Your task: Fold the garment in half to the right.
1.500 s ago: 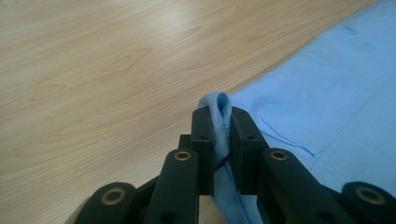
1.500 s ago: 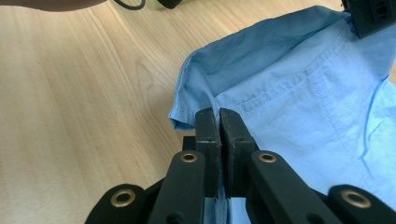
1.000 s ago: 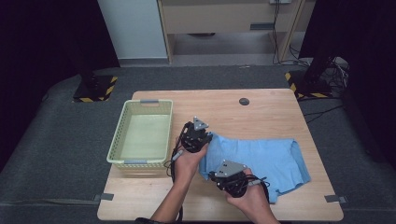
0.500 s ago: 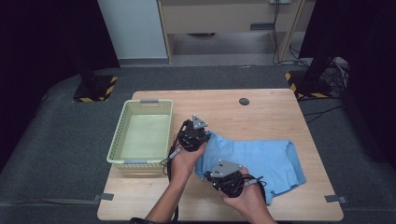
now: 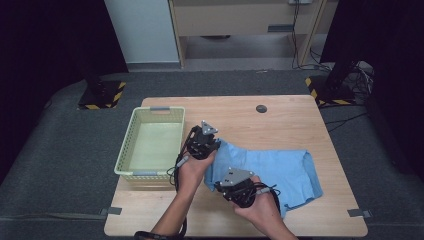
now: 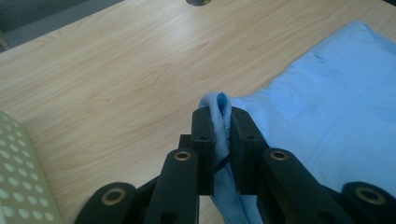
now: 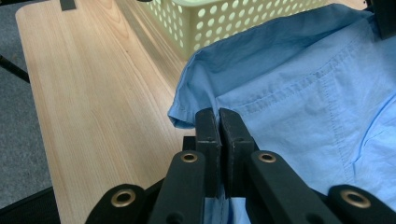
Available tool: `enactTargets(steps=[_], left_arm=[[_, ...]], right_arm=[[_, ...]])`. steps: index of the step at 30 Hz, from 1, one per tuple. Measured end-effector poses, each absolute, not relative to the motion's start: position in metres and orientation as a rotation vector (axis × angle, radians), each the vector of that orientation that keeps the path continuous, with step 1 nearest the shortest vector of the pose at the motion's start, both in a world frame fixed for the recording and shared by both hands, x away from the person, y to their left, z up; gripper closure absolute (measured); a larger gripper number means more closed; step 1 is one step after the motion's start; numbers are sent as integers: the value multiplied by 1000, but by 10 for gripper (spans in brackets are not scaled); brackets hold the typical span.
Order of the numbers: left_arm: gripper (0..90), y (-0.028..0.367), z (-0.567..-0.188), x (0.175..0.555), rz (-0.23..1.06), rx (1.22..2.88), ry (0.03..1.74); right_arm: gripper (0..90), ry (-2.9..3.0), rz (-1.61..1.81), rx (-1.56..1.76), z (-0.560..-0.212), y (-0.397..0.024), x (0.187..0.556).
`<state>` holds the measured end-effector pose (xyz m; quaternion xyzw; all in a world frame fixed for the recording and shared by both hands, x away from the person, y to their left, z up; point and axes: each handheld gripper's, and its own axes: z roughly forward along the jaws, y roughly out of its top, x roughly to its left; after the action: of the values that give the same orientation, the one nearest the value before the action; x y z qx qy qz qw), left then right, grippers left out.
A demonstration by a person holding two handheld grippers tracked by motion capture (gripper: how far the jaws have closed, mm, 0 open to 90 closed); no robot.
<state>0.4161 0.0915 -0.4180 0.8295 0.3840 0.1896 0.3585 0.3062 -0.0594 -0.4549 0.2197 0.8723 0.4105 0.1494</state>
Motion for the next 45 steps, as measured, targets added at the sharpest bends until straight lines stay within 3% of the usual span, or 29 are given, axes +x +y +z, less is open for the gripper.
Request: enactTargets(steps=[45], left_arm=[[821,136,-390,400,528,2106,1008]], right_arm=[[875,2469,1214,549,-431,-22,292]])
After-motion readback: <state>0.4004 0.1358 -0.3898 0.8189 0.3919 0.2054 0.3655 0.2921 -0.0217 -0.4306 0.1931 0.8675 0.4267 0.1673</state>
